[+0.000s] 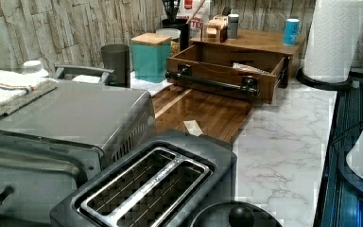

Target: Close the drawer.

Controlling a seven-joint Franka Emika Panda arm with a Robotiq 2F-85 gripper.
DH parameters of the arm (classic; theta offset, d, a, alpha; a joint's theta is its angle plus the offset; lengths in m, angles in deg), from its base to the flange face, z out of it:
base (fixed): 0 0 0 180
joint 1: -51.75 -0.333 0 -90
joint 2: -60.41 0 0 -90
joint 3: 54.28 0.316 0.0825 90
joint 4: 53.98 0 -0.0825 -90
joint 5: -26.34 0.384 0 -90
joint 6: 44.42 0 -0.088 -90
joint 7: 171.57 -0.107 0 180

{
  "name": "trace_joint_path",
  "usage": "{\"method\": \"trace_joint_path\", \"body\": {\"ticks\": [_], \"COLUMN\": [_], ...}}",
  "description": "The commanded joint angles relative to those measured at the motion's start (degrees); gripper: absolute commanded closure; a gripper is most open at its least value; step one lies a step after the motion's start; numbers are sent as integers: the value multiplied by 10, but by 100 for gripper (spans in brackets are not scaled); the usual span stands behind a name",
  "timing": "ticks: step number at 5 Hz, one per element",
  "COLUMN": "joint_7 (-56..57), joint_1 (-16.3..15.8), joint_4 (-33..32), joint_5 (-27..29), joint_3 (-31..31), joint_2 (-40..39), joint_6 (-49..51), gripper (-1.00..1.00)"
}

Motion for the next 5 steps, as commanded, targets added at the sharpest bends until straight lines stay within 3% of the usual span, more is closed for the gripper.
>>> {"method": "trace_joint_path", "body": {"ticks": [1,2,5], "joint_7": [0,0,184], "joint_1": [2,2,-10], "joint_4": [0,0,-117], "joint_5": [2,2,-37], "joint_3": [-1,-1,16], "joint_2": [0,0,20], "joint_6": [0,0,-133], "gripper": [100,100,100]}}
